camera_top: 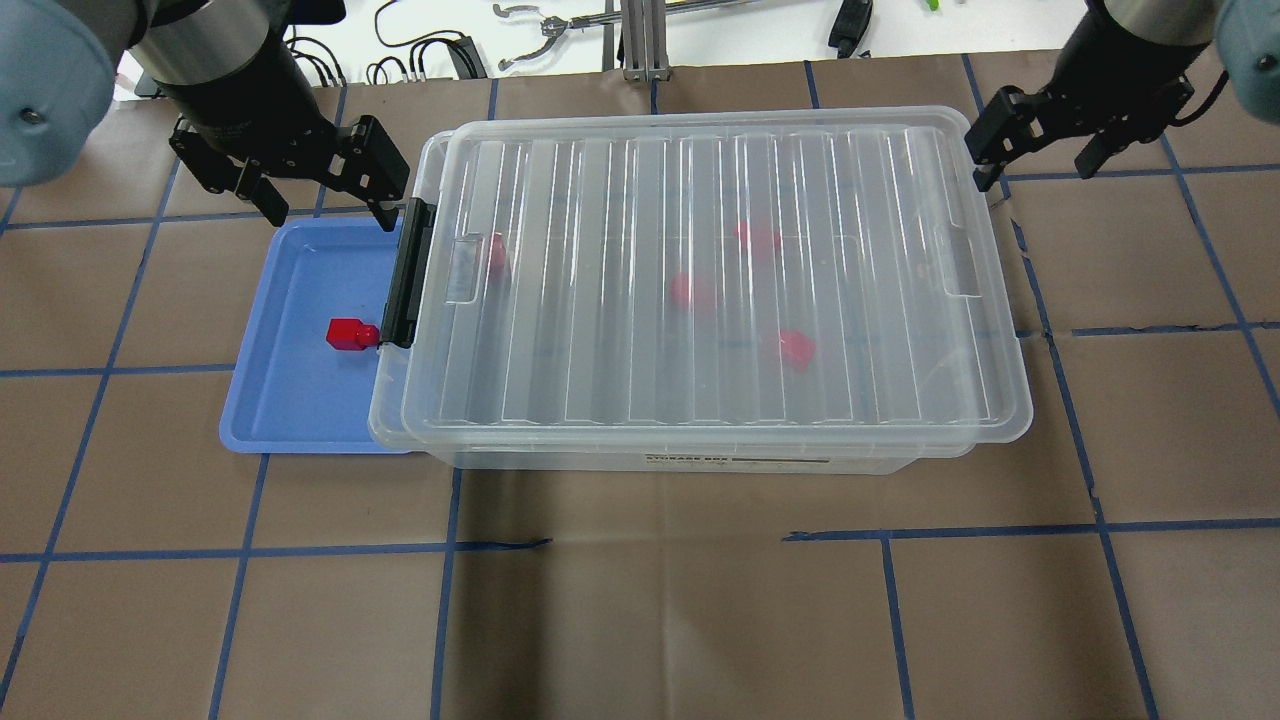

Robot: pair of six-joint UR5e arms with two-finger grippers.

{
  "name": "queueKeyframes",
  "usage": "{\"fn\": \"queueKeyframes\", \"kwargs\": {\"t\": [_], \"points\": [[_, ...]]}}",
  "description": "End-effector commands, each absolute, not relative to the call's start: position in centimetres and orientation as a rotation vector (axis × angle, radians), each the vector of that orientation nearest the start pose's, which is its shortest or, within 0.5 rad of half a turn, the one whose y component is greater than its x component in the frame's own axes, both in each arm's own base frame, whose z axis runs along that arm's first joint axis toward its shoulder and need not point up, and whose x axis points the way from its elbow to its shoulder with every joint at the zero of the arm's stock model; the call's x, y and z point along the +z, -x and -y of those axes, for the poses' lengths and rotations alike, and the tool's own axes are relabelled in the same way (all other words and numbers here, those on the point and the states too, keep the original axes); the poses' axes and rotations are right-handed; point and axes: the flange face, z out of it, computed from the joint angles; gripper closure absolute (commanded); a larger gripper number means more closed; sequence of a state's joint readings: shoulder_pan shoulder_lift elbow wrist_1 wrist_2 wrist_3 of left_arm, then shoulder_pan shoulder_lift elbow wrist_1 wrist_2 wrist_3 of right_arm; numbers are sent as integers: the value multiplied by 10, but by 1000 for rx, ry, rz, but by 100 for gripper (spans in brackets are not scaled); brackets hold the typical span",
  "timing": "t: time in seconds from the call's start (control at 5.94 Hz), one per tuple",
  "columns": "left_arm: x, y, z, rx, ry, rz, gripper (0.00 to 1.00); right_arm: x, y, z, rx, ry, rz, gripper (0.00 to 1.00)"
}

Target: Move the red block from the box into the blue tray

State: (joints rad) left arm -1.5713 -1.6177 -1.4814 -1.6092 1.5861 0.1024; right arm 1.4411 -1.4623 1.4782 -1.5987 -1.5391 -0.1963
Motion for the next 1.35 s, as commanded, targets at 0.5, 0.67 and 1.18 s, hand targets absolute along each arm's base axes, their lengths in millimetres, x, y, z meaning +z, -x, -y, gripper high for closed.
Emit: {"fn": "queueKeyframes", "kwargs": {"t": [0.5, 0.67, 1.18], "points": [[504, 132, 518, -6, -160, -3119, 2, 514, -146, 529, 91, -84, -3142, 0], [505, 132, 517, -8, -160, -3119, 2, 514, -146, 530, 90, -85, -3134, 0], [502, 132, 517, 1, -158, -3121, 2, 513, -147, 529, 92, -82, -3128, 0]]}}
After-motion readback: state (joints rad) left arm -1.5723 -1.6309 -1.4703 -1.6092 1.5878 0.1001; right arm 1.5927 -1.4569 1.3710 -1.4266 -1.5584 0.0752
